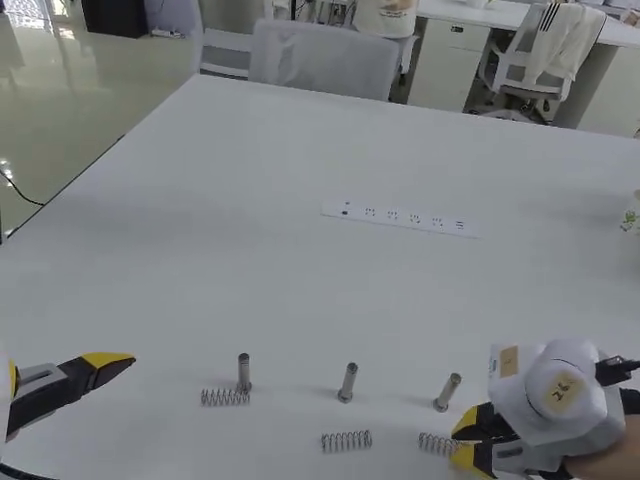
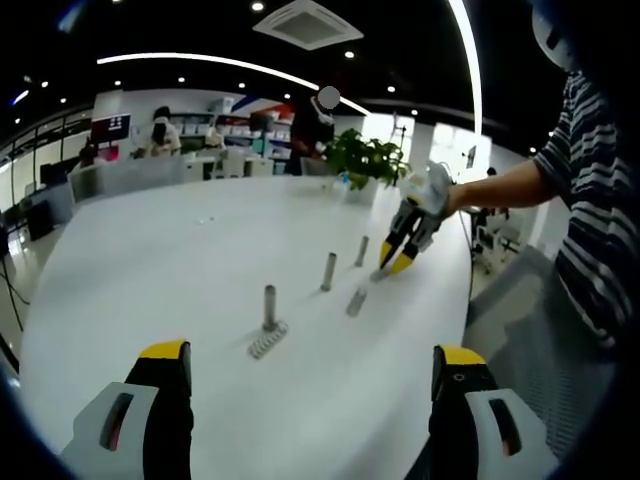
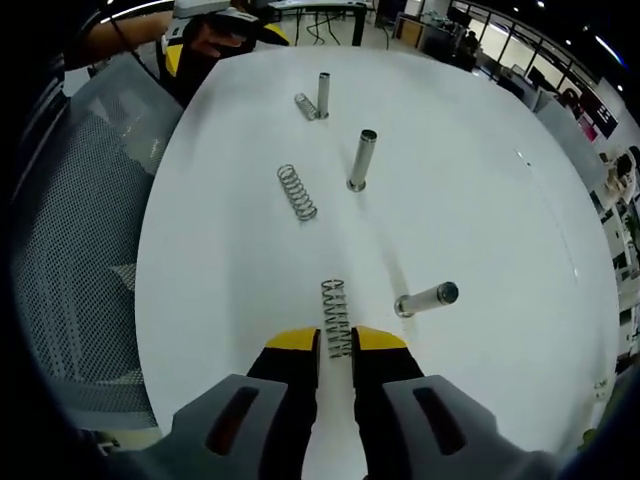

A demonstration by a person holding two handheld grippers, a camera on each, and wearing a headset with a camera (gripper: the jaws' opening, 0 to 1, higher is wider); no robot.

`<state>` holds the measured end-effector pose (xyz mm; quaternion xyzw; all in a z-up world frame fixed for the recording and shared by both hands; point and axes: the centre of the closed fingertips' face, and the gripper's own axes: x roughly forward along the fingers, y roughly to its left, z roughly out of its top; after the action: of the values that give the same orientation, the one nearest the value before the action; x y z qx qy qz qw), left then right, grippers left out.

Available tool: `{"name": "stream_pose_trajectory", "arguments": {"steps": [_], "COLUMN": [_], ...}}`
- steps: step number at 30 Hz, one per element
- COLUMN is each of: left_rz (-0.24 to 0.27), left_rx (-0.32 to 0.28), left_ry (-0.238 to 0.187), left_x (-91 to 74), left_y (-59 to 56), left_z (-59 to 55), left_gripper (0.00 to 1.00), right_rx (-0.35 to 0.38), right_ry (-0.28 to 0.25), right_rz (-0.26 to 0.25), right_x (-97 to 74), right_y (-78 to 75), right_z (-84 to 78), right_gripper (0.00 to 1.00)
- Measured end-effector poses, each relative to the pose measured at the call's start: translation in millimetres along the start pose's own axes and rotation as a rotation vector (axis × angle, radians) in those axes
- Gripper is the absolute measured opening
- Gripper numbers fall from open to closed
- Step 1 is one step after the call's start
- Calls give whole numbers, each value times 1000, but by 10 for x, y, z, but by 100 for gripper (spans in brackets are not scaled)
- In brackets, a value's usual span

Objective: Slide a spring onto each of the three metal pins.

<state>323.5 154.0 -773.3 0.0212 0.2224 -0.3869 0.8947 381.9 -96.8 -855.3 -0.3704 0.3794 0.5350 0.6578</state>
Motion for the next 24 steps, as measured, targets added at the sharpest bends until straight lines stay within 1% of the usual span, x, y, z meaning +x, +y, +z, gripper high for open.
{"name": "stream_pose_trajectory", "arguments": {"steps": [5,11,14,17,22,24], "left_rz": [1,-1,-4,-8,-18,-24], "left_rx": [-1,1,1,-3,-6,-6], "left_ry": [4,6,9,10,8,8], "left_x": [-3,1,2,-1,-27,-32], "left_y": [-1,-11,-24,-44,-83,-100], "left_z": [-14,-17,-28,-32,-30,-32], "left_gripper": [97,97,97,97,97,97], "right_rx": [2,-24,-39,-33,-46,-43], "right_ry": [1,16,9,0,-6,-20], "right_rz": [5,3,8,12,0,2], "right_x": [31,55,51,46,-16,-54], "right_y": [2,3,3,-8,10,27], "right_z": [-18,-56,-46,-50,-30,6], "right_gripper": [8,8,8,8,8,8]}}
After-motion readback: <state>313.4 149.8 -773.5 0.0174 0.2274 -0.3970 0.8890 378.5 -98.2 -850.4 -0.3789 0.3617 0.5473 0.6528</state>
